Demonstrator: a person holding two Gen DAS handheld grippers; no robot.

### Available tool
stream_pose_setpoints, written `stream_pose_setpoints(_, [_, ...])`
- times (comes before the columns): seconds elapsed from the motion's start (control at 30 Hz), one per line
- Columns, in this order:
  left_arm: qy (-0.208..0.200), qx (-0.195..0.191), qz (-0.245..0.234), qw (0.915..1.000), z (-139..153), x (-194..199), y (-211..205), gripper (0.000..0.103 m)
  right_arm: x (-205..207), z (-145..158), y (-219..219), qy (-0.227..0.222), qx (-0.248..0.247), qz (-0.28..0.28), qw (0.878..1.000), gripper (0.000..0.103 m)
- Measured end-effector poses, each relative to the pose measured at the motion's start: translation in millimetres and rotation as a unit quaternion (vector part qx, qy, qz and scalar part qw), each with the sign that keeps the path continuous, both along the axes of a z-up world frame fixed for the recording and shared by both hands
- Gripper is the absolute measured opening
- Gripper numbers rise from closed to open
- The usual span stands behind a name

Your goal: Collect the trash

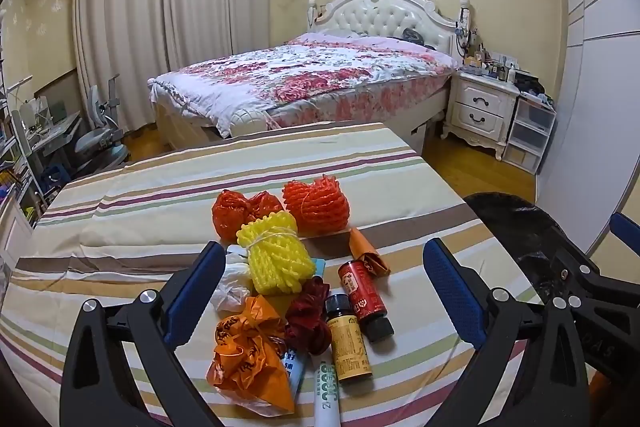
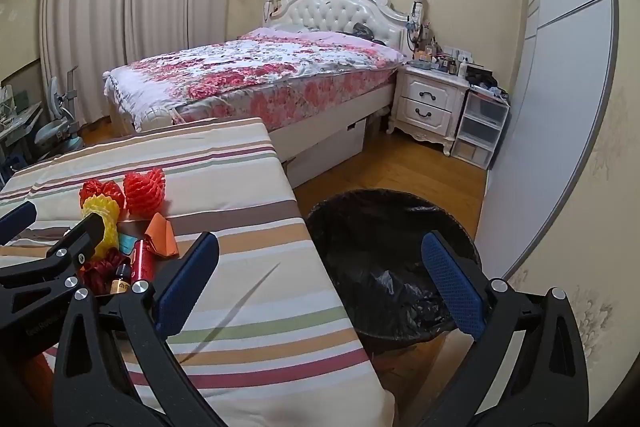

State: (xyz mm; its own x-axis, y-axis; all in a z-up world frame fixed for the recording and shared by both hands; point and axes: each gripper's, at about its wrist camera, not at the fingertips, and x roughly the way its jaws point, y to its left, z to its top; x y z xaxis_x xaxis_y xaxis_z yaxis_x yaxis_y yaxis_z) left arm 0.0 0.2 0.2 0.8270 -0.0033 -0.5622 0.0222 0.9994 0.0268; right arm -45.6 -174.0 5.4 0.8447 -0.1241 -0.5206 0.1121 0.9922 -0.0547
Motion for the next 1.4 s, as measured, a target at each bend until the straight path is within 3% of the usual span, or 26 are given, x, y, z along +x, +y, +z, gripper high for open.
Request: stream_pose_setpoints(1.4, [0.016, 0.000, 0.002, 0.9999, -12.7, 2.6, 1.7, 0.097, 2.8, -4.6, -4.9, 0.009, 0.007, -0.005, 1.000, 0.099])
